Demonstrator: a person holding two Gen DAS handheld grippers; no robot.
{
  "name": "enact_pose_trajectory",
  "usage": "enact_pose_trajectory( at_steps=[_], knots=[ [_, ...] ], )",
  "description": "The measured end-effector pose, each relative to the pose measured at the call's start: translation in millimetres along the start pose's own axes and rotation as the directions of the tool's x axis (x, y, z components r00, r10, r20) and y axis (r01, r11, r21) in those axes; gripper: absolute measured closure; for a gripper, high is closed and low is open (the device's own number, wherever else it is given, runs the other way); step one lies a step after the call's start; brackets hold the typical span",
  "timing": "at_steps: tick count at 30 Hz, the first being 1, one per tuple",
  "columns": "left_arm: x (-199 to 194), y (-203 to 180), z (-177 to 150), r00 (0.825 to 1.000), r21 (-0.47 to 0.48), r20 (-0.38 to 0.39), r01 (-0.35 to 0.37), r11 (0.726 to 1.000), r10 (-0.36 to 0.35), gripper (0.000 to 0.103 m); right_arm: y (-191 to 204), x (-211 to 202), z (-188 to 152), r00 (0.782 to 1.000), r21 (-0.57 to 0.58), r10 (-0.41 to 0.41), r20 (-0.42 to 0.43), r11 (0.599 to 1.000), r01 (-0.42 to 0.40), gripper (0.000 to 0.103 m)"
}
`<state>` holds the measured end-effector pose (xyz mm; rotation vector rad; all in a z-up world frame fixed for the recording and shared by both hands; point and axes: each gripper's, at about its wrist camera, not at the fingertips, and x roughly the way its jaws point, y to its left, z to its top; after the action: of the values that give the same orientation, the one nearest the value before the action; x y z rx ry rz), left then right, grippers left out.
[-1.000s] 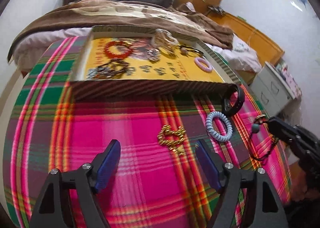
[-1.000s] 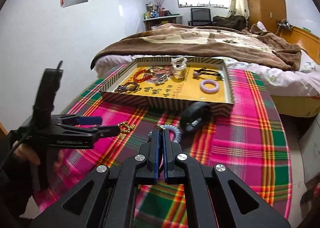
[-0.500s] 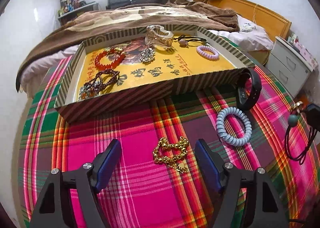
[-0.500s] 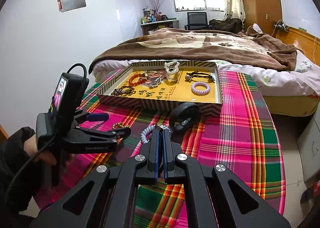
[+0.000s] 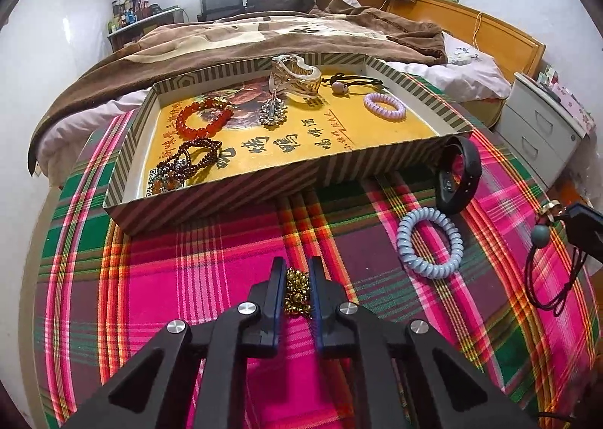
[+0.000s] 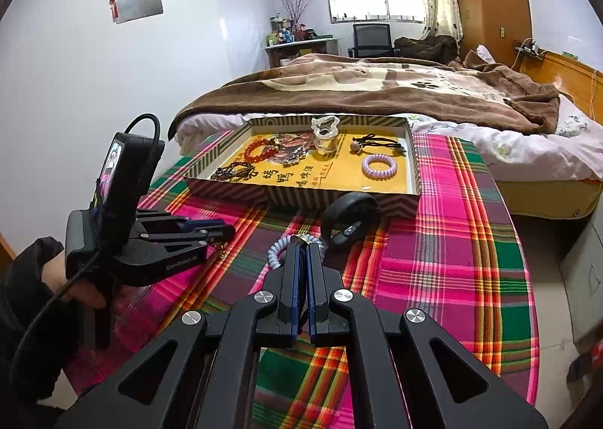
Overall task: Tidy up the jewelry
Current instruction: 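Grasp the gold chain brooch with the left tool while the right tool holds the cord, then carry the gold brooch and black cord hair tie over the box lid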
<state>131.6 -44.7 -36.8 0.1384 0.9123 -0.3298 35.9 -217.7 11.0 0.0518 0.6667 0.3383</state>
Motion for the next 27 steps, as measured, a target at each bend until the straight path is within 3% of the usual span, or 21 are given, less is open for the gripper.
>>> enact_pose_trajectory(
  at_steps=[18, 27],
  knots=[
    [-44, 3, 15, 0.995, -0.027, 0.096, 0.040, 0.999, -0.037, 0.094, 0, -6, 8, 1.000, 0.003, -0.003, 0.028, 1.000, 0.003, 0.100],
    [-66, 16, 34, 0.987, -0.055, 0.146, 0.070, 0.996, -0.061, 0.094, -3, -11, 32, 0.997, 0.004, 0.004, 0.071, 1.000, -0.005, 0.100]
  ],
)
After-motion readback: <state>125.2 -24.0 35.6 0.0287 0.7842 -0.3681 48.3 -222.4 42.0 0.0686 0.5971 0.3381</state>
